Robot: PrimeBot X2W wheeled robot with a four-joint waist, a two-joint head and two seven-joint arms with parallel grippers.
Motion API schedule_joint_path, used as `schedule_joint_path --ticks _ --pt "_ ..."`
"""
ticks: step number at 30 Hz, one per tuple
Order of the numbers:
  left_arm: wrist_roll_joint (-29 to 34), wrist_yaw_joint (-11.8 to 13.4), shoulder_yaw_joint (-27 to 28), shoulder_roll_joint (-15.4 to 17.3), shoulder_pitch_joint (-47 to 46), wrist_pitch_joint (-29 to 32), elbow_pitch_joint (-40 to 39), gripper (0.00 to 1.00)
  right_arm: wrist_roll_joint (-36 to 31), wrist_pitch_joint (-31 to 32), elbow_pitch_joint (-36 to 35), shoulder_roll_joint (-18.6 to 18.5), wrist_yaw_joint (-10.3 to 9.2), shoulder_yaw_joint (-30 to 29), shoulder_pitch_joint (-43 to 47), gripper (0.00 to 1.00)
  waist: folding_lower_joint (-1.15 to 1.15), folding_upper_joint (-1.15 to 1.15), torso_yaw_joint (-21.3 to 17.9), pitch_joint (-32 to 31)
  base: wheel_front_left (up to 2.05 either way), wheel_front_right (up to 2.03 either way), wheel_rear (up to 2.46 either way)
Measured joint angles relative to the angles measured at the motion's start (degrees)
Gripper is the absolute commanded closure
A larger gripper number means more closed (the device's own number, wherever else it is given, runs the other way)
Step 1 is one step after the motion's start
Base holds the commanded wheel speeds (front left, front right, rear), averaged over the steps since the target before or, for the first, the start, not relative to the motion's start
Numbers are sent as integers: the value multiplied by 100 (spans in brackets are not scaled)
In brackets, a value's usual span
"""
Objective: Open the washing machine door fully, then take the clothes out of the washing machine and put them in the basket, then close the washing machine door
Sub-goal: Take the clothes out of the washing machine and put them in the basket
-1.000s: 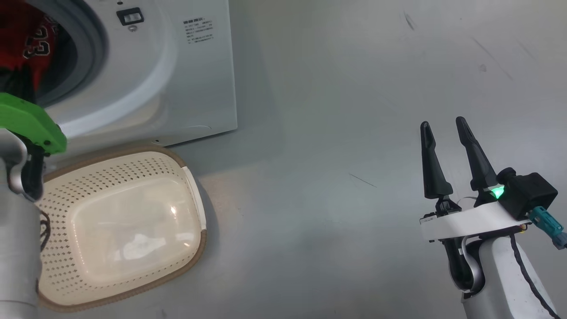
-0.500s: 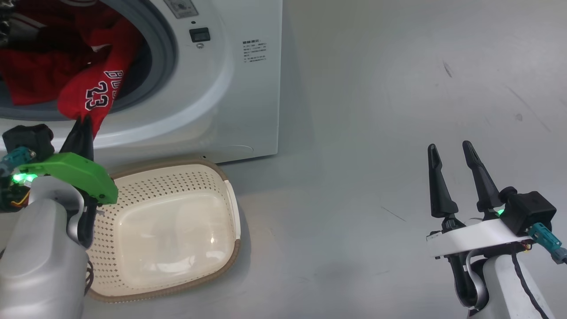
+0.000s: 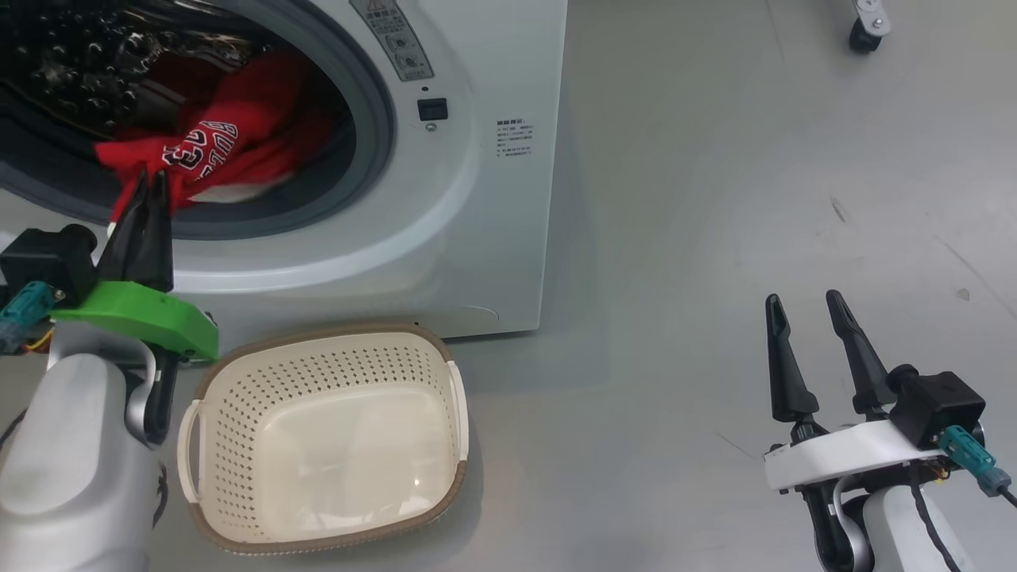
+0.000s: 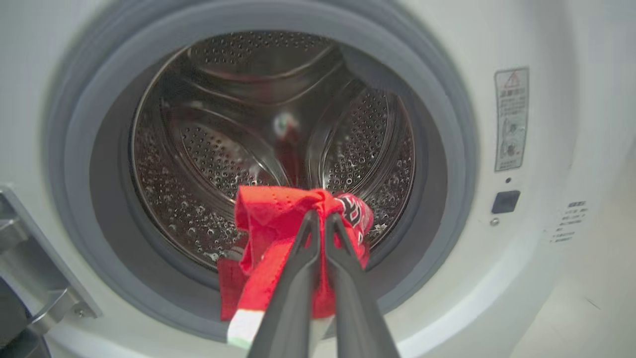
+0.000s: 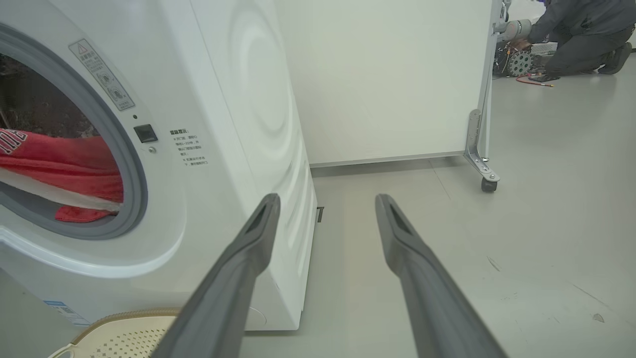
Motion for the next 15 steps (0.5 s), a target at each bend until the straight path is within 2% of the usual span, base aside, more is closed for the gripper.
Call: schedule_joint_path --ticks 5,15 --pt "114 -3 -9 49 75 3 -612 100 0 1 0 1 0 -2 92 0 0 0 110 -186 0 0 0" --pt "121 -3 458 3 334 8 -1960 100 0 1 22 8 5 55 191 0 0 0 255 -432 0 0 0"
